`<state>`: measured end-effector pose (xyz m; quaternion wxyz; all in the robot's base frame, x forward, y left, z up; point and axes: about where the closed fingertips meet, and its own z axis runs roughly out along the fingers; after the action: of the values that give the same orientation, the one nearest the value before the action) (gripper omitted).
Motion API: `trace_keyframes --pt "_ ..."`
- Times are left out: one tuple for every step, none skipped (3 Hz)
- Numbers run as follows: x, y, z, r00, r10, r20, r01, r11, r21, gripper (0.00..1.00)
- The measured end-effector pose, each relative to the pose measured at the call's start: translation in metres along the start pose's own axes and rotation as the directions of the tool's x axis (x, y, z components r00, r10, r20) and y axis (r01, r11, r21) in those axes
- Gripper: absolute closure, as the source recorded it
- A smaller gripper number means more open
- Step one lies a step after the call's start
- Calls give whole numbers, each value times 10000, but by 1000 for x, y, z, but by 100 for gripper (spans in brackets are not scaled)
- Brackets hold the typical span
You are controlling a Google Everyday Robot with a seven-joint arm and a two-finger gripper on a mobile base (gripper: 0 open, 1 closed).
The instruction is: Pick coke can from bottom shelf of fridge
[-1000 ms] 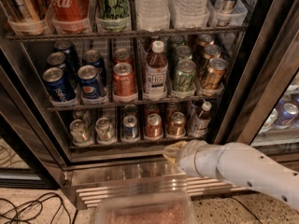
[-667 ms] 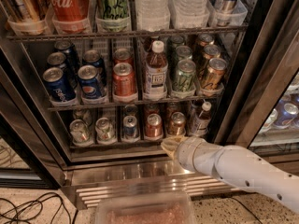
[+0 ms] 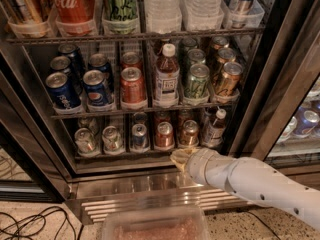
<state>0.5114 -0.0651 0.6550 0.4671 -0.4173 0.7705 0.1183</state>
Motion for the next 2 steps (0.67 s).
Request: trace_keyframes --pt "-4 -4 6 9998 -102 177 97 9996 280 84" --pt "-9 -12 13 9988 -115 479 82 9977 679 62"
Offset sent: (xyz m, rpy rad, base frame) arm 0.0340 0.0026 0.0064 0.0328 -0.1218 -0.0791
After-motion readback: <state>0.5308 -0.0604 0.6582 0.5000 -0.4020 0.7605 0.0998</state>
